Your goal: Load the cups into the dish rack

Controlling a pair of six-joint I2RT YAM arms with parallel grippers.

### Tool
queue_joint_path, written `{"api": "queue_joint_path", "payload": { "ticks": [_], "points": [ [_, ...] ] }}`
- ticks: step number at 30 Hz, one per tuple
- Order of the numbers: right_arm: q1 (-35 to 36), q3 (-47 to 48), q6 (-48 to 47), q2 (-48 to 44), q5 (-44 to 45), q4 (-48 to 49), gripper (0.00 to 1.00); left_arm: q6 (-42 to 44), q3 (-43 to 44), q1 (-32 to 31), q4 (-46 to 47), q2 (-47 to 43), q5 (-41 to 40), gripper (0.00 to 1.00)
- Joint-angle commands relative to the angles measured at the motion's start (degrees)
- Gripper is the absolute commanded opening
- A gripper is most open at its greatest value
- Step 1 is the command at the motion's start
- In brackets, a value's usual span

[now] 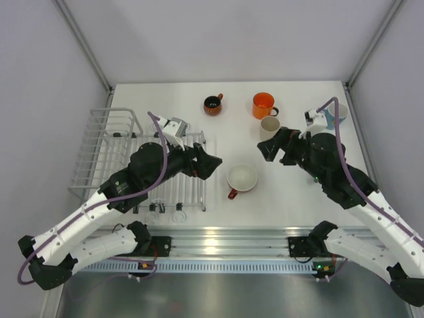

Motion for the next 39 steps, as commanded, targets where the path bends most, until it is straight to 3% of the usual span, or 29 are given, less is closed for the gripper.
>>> {"api": "queue_joint_path", "payload": {
  "ticks": [1,8,15,17,21,24,28,30,34,39],
  "points": [
    [0.4,3.0,1.5,0.2,3.2,-1.1,0.99,-0.4,-1.0,0.0,2.0,-1.8,0.5,0.98],
    [0.3,7.1,0.5,3.5,11.5,-3.1,0.99,0.2,-1.8,0.0,1.5,-2.4,1.8,0.98],
    [-0.5,14.6,-2.8,9.5,34.4,-6.2,0.99,0.8,-2.2,0.0,-0.1,-4.6,0.5,0.98],
    [-3.5,16.2,-4.7,11.8,35.8,-5.7,0.99,1.0,-2.1,0.0,-0.9,-5.2,0.2,0.98],
    [-14.4,19.6,-2.5,17.7,30.7,-4.7,0.99,0.8,-2.7,0.0,-1.6,-6.7,-0.4,0.98],
    [-23.2,21.2,4.6,21.2,26.1,-6.0,0.97,0.3,-2.9,0.0,-1.9,-7.0,-0.4,0.98],
    [-33.6,21.2,9.8,24.9,22.1,-5.5,0.81,-0.3,-2.2,0.0,-3.2,-7.4,0.0,0.98],
    [-36.4,21.0,11.6,27.2,19.4,-5.0,0.77,-0.5,-2.1,0.0,-4.1,-7.8,-0.2,0.98],
    [-45.4,22.4,15.7,32.8,14.4,-5.0,0.59,-0.7,-2.6,0.0,-5.0,-9.2,-1.3,0.98],
    [-50.7,25.2,20.2,39.9,5.6,-3.8,0.50,-0.9,-2.6,0.0,-5.4,-8.6,-1.5,0.98]
  ]
}}
